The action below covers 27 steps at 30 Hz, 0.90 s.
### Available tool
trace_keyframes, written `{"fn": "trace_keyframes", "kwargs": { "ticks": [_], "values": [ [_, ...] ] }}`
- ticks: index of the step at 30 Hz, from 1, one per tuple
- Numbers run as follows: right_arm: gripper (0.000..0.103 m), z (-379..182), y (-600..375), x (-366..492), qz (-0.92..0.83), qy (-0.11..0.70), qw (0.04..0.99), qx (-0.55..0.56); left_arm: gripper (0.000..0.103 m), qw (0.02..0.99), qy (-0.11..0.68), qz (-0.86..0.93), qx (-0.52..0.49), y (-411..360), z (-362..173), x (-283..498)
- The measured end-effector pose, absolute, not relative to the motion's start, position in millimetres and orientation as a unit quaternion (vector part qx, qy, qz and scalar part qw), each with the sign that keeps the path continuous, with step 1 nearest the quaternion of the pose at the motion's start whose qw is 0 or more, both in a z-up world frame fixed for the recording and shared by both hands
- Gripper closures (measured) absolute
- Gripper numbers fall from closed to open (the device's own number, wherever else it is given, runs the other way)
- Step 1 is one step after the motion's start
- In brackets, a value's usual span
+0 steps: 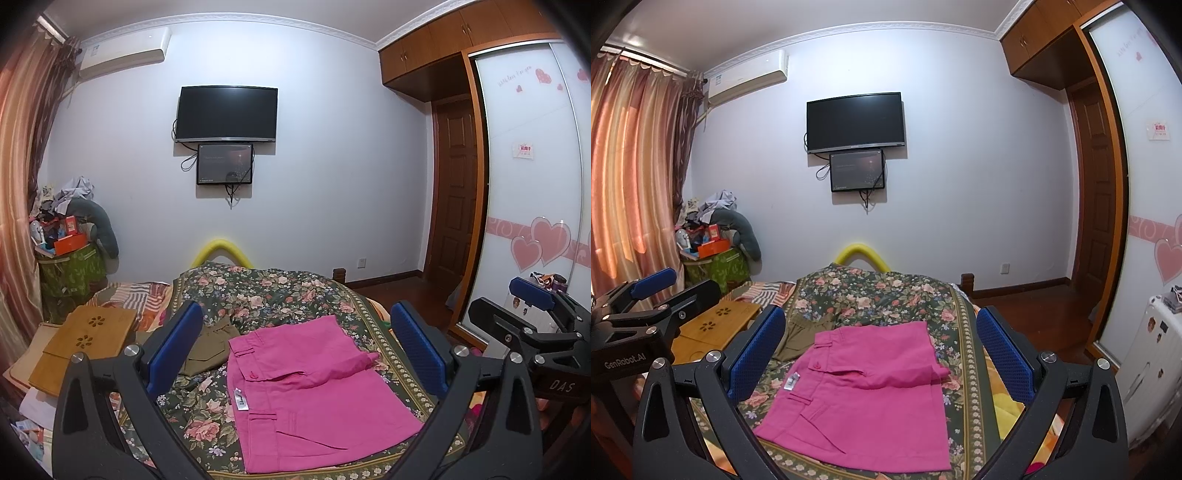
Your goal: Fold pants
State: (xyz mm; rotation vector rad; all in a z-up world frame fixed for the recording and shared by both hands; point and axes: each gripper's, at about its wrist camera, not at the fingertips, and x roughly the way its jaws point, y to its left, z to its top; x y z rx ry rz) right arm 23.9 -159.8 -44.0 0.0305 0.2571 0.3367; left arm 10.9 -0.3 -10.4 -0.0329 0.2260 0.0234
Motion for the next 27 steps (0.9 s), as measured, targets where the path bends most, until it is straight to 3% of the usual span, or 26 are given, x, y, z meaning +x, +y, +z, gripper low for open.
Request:
{"fn": "trace_keyframes", "kwargs": {
  "ticks": [20,27],
  "values": [
    [0.0,-50,-161,33,0.166,0.141,0.976,0.016,0.0,0.992,0.123,0.012,-0.018,2,-17,26],
    [0.0,-72,-164,58,0.158,0.172,0.972,0.017,0.0,0.984,0.174,0.025,-0.032,16,-44,67]
  ]
}}
